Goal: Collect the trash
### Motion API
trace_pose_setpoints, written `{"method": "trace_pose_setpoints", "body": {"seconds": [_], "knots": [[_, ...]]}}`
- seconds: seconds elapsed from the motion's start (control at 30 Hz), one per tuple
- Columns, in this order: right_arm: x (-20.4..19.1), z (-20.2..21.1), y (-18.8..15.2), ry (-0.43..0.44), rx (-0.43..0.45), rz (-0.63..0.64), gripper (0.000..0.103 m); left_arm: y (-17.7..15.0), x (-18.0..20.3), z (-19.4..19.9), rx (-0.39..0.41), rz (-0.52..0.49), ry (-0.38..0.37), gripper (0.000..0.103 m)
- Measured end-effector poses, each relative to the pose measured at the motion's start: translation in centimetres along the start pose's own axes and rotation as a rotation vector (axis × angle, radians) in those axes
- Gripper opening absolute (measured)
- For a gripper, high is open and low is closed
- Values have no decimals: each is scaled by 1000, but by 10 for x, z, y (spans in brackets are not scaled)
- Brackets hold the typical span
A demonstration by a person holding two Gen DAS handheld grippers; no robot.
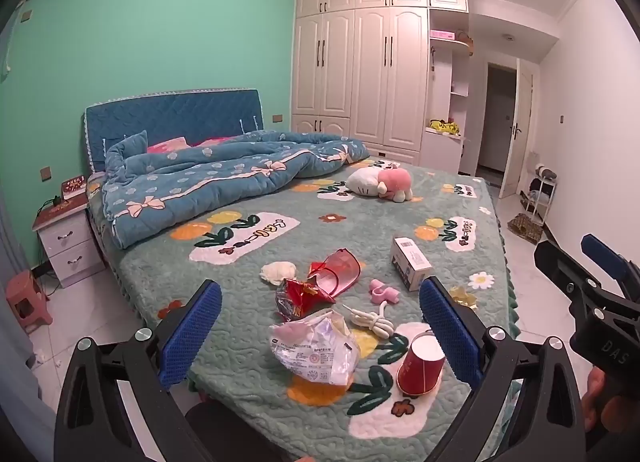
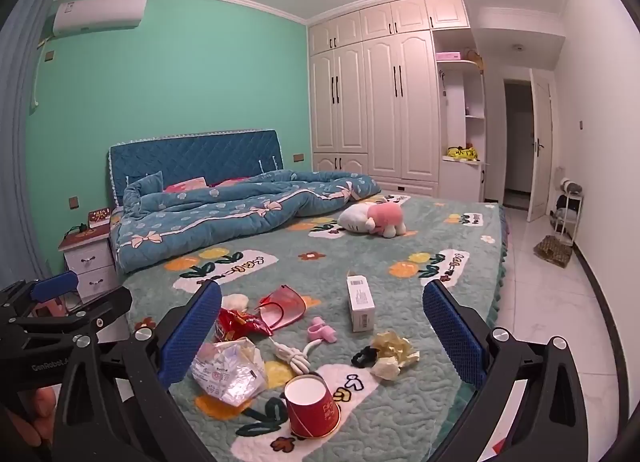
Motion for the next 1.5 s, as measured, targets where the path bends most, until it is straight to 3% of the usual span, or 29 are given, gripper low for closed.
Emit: {"method": "trace_pose_setpoints", "body": {"seconds": [1.5], "knots": [[-2,-5,-6,10,-31,-6,99,-15,-5,-7,-32,2,0,98]]}}
Point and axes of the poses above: each gripper's, at about its wrist camera, not at the fingertips, and z roughly against the way its jaws point, x to its right, y to its top, the point moved 7 cm from there along -z, roughly the way its jaws point, and after that the axes turned 15 degrees about z, right-handed, at the moved point
